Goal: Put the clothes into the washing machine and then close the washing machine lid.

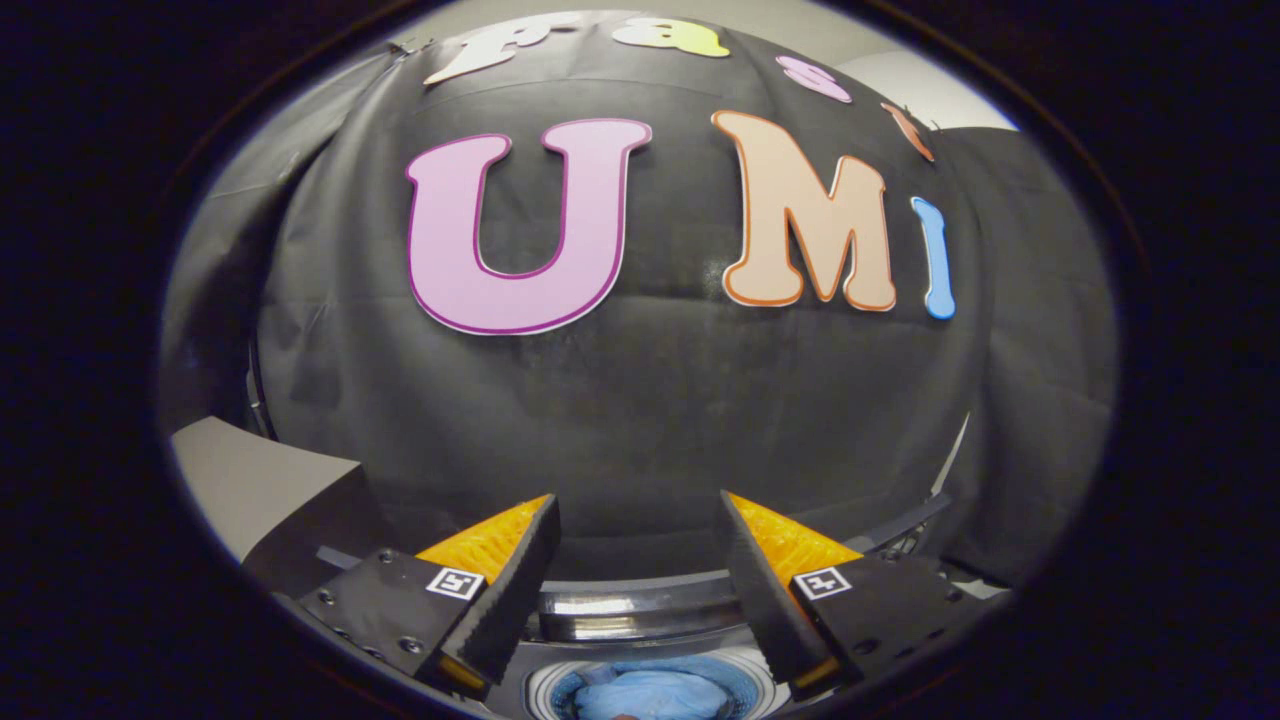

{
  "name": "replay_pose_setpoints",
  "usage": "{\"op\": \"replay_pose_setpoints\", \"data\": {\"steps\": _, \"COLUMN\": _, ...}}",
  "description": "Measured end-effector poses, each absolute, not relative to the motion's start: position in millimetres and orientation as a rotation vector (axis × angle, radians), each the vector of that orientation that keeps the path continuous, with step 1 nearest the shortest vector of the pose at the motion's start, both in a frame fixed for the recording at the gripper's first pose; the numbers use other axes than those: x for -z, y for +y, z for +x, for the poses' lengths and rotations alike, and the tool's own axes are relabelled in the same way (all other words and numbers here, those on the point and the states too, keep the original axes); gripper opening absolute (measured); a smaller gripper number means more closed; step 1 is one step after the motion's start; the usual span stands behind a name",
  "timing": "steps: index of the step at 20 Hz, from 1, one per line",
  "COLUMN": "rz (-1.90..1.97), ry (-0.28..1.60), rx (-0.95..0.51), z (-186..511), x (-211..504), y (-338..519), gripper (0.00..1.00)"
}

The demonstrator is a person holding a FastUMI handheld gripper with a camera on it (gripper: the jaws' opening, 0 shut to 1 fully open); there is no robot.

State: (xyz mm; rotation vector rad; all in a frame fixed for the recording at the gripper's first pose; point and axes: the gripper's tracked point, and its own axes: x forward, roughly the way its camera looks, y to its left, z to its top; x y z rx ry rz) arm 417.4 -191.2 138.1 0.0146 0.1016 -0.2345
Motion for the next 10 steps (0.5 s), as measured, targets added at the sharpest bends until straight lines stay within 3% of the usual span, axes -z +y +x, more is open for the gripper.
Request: {"op": "replay_pose_setpoints", "data": {"steps": 10, "rz": 0.011, "ry": 0.093, "rx": 0.267, "z": 406.1, "x": -133.5, "y": -191.8, "gripper": 0.97}}
